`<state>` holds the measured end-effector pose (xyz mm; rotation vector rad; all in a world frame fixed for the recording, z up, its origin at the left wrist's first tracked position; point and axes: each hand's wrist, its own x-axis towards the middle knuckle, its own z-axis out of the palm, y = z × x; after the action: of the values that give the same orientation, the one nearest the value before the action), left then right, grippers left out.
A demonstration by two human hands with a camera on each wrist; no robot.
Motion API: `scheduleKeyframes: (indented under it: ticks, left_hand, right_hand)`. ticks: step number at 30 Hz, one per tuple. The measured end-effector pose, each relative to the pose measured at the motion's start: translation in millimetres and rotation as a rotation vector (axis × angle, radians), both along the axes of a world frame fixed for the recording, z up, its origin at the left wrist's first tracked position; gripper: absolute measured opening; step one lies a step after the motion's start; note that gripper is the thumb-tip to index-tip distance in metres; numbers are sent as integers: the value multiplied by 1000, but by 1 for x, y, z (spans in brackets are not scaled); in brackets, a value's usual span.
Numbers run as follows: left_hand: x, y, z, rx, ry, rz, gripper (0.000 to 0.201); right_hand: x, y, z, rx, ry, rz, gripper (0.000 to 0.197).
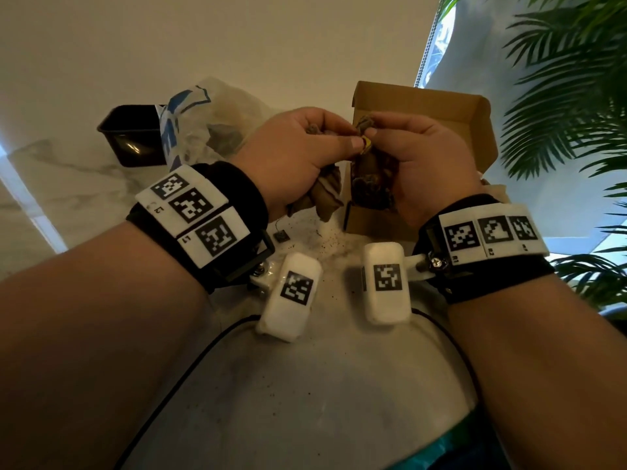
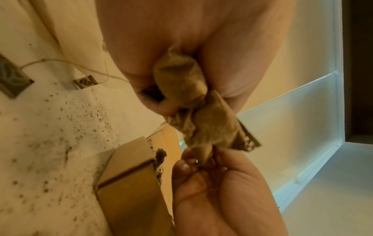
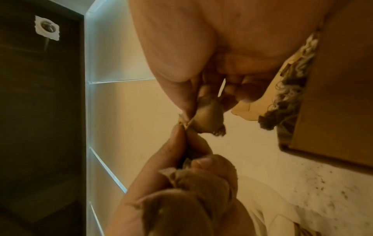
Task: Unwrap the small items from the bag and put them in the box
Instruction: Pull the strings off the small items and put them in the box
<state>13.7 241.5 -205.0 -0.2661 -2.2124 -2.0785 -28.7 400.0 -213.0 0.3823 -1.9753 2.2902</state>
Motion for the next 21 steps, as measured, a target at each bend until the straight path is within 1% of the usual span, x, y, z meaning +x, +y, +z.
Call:
scheduleKeyframes:
  ticks: [4,7,9,11,13,15,17,19,20,21]
  left_hand:
    - [-3,2,-3,116,-16,52,7]
    - [-2,5,-5,141,-45,63,8]
    - [-1,7,-7,134,-69,55,10]
    - [-2,8,-9,94,-103,89,11]
    - [-4,8,-11,57,-147,135,8]
    - [-8,6,-15,-15,-209,163,7]
    - [-9,5,-16,-134,-285,131,8]
    - [-9,4,-17,-282,-336,77,12]
    - [-8,5,-17,-318,-351,59,15]
    - [-8,6,-18,-294,-376,44,15]
  right_hand:
    - [8,0,3,7,67,73,13]
    - [10,6,5,130,134,102,17]
    - [8,10,5,200,159,54,21]
    - [0,16,4,227,161,-74,23]
    - [-6,24,4,186,112,-216,26]
    - [-10,30,3,192,70,-310,28]
    - [-12,32,2,289,51,-340,26]
    - [-11,30,3,393,31,-328,23]
    - [-11,29,3,446,22,-315,22]
    - [-10,27,4,505,14,-298,23]
